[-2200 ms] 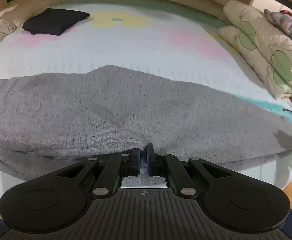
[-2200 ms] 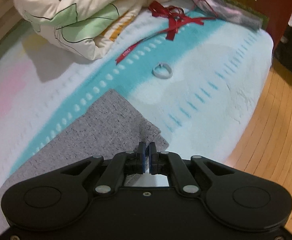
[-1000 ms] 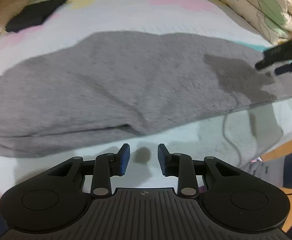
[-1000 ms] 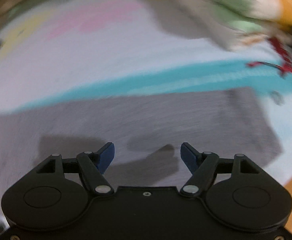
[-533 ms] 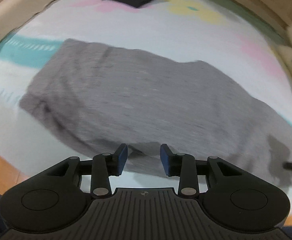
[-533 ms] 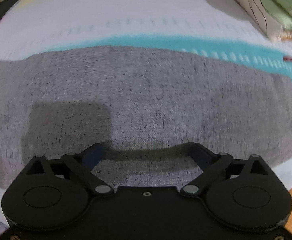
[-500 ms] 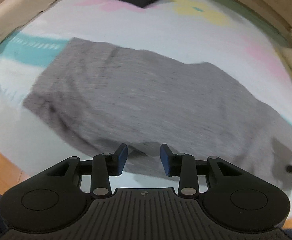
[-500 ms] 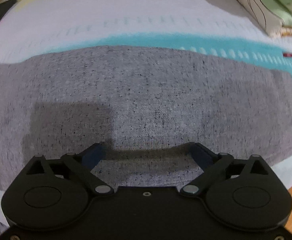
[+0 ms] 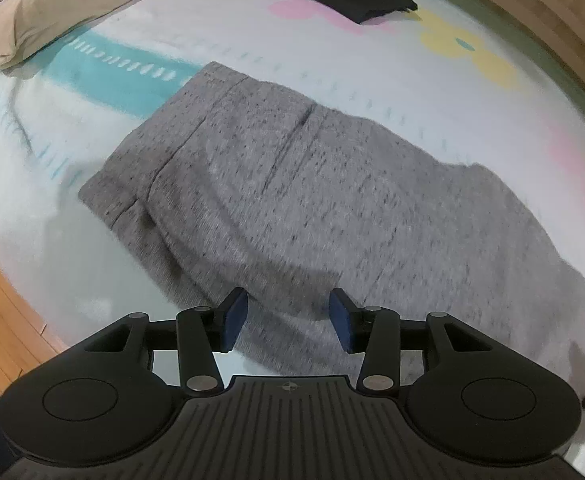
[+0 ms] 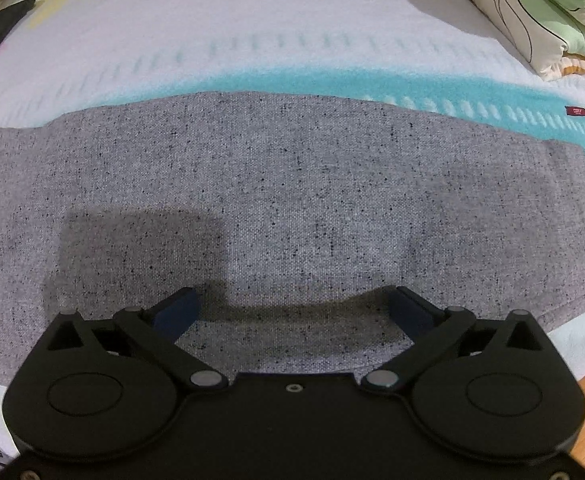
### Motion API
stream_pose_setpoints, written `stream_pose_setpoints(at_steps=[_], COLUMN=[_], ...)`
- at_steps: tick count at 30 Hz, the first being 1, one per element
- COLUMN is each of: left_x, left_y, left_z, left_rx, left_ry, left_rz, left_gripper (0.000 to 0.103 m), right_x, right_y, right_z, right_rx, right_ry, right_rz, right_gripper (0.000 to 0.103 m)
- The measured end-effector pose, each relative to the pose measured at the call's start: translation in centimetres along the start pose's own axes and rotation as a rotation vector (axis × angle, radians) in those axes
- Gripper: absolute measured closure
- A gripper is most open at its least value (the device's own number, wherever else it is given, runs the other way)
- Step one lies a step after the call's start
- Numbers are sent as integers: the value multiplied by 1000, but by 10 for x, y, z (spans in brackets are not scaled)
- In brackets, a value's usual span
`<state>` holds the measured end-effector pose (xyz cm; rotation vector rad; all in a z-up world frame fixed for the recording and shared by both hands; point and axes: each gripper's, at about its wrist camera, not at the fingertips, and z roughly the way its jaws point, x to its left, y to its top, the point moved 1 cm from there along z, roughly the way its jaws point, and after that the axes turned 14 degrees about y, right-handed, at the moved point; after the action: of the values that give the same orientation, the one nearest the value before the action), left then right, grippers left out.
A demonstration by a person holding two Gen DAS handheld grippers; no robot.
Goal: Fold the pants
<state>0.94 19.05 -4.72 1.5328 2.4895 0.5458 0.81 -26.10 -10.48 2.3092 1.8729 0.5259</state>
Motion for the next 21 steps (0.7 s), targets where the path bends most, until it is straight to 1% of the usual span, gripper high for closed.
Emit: stream_pose_setpoints(at_steps=[2, 4, 5, 6, 7, 8, 11, 12, 13, 14, 16, 17, 19, 20, 21], left_x=[1, 1, 1, 0, 0, 1, 8, 11, 14, 16, 18, 16, 10, 5, -1], left_y=[5, 7, 7, 8, 7, 5, 0, -3, -4, -6, -8, -9, -12, -14, -17], left_z=[2, 4, 4, 3, -1, -8, -40, -48, -53, -53, -40, -31, -11, -2, 2], left_rx=[-1, -6, -11, -23, -44, -66, -156, -175, -177, -162, -107, -85, -28, -10, -22], left_ry=[-18, -24, -13, 20, 45, 48, 66, 67, 67, 74, 99, 115, 163, 185, 207], left_rz=[-42, -89, -100, -105, -103, -106, -88, -76, -65, -54, -26, -11, 59, 92, 127], left_gripper=[60, 62, 70, 90, 93, 95, 96, 96, 95, 95, 94, 91, 83, 82, 81], right_x=[1, 2, 2, 3, 3, 6, 2, 1, 1, 1, 1, 2, 3, 4, 4], right_y=[-3, -5, -6, -8, -9, -6, -2, -1, -1, -1, 1, 1, 2, 3, 3], right_z=[1, 2, 2, 2, 1, 0, 0, -2, -2, -2, -3, -3, -2, -2, -2], right_rx=[-3, -4, -6, -7, -9, -10, -10, -10, -9, -8, -6, -5, -4, -4, -5], right_ry=[0, 0, 1, 2, 2, 1, 7, 8, 9, 8, 5, 3, -2, -4, -5], right_rz=[0, 0, 0, -1, -1, -3, -5, -4, -4, -3, -2, -1, 0, 1, 0], right_gripper=[1, 1, 1, 1, 1, 1, 1, 1, 1, 1, 1, 1, 1, 1, 0])
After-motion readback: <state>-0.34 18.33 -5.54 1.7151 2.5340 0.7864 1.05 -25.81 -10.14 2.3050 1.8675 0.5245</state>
